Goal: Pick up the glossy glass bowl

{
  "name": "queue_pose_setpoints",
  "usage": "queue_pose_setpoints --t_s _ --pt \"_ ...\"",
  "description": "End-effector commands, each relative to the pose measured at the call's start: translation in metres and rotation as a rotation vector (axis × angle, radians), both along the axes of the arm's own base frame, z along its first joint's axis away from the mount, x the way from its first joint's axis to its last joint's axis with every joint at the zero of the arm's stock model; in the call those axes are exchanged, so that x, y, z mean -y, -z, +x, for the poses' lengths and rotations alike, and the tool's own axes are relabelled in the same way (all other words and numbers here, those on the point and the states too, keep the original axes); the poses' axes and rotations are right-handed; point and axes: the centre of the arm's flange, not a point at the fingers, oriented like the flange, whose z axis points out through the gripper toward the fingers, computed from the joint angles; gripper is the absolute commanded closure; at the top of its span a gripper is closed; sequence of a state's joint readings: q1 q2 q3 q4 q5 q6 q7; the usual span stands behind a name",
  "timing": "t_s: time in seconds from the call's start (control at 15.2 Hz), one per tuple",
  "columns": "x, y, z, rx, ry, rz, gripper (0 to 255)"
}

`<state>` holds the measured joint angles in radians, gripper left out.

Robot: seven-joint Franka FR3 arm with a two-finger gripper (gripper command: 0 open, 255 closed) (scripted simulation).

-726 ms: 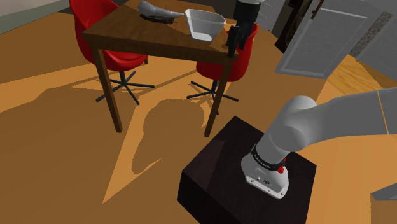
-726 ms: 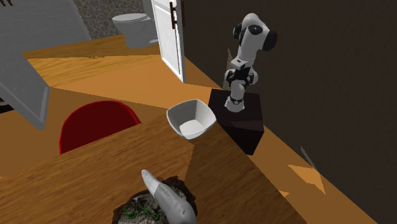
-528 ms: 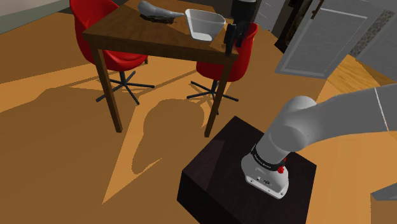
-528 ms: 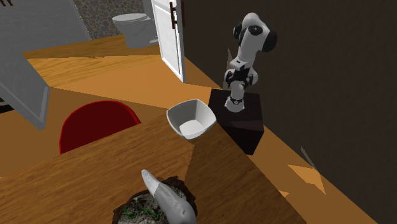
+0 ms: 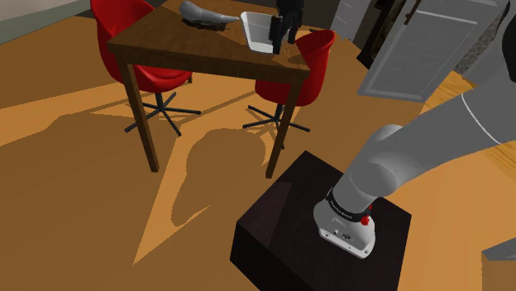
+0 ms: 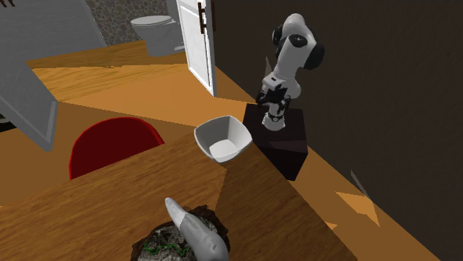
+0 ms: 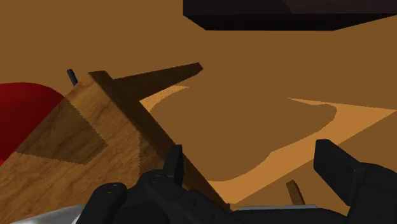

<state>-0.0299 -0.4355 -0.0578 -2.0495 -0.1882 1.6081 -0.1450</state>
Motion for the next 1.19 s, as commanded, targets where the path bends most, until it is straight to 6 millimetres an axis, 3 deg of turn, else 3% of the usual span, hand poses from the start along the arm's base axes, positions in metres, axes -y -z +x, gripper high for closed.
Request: queue_pose_setpoints --t_s 0.0,0.92,1.12 --pt "0.003 -0.005 0.024 0.006 -0.001 -0.022 0" --pt "0.034 -0.039 0.191 0.047 -0.003 -0.172 0" --pt "0.035 -0.030 0.199 0.049 -0.003 -0.179 0"
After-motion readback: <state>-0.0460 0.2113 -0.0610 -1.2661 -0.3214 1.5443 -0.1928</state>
